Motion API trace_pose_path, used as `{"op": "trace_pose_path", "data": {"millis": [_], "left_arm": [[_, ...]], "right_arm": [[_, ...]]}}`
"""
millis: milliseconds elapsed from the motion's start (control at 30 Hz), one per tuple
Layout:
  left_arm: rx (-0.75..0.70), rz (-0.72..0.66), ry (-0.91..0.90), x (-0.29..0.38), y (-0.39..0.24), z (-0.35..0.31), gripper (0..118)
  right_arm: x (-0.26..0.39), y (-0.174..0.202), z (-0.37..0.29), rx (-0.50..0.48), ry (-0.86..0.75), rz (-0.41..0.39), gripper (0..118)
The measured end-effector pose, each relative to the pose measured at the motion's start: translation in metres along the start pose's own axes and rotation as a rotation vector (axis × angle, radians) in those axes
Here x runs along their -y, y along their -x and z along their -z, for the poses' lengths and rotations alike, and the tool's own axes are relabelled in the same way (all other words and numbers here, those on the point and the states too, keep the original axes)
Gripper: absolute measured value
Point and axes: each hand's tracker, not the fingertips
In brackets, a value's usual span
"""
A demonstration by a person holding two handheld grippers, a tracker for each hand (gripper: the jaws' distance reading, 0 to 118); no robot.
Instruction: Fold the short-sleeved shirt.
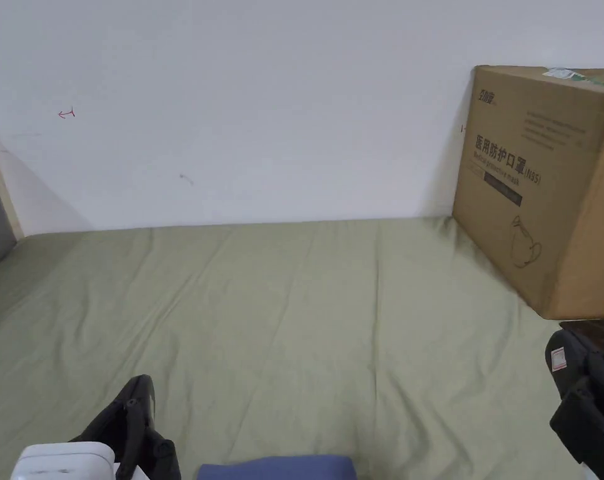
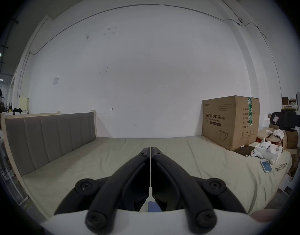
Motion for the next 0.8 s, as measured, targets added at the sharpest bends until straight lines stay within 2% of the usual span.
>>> {"op": "trace_pose_path", "data": {"millis": [100,167,233,300,367,433,533,567,633,667,733,767,800], "left_arm": [[-0.004,-0.015,0.008,0.001,0.001,0.002,1],[-0.003,-0.018,0.040,0.003,0.004,0.006,1],[0.021,-0.043,0.098,0.006,0.011,0.009,1],[0.045,-0.064,0.164,0.013,0.022,0.014,1],[0.034,-0.048,0.202,0.021,0.029,0.015,2],[0.042,-0.030,0.240,0.028,0.037,0.016,2],[0.064,-0.036,0.319,0.039,0.051,0.019,2],[0.077,-0.078,0.351,0.043,0.060,0.023,2],[0.106,-0.156,0.428,0.051,0.079,0.036,2],[0.126,-0.209,0.477,0.056,0.091,0.045,2],[0.226,-0.339,0.595,0.072,0.117,0.066,18],[0.276,-0.409,0.665,0.082,0.128,0.079,35],[0.329,-0.484,0.742,0.095,0.138,0.091,40]], "right_arm": [[-0.002,-0.001,0.002,0.010,-0.009,0.012,0],[0.001,-0.001,0.006,-0.028,0.022,0.060,0],[0.009,0.004,0.017,-0.078,0.097,0.073,0],[0.030,0.012,0.038,-0.208,0.258,0.114,0],[0.061,0.025,0.073,-0.380,0.548,0.168,0],[0.101,0.045,0.103,-0.459,0.835,0.129,0],[0.165,0.061,0.129,-0.565,1.086,0.167,0],[0.186,0.060,0.136,-0.561,1.136,0.179,0],[0.207,0.052,0.143,-0.427,1.181,0.131,0],[0.216,0.046,0.143,-0.403,1.214,0.110,0],[0.220,0.034,0.146,-0.426,1.210,0.174,0],[0.219,0.034,0.147,-0.431,1.201,0.191,0],[0.216,0.036,0.145,-0.432,1.205,0.175,0]]}}
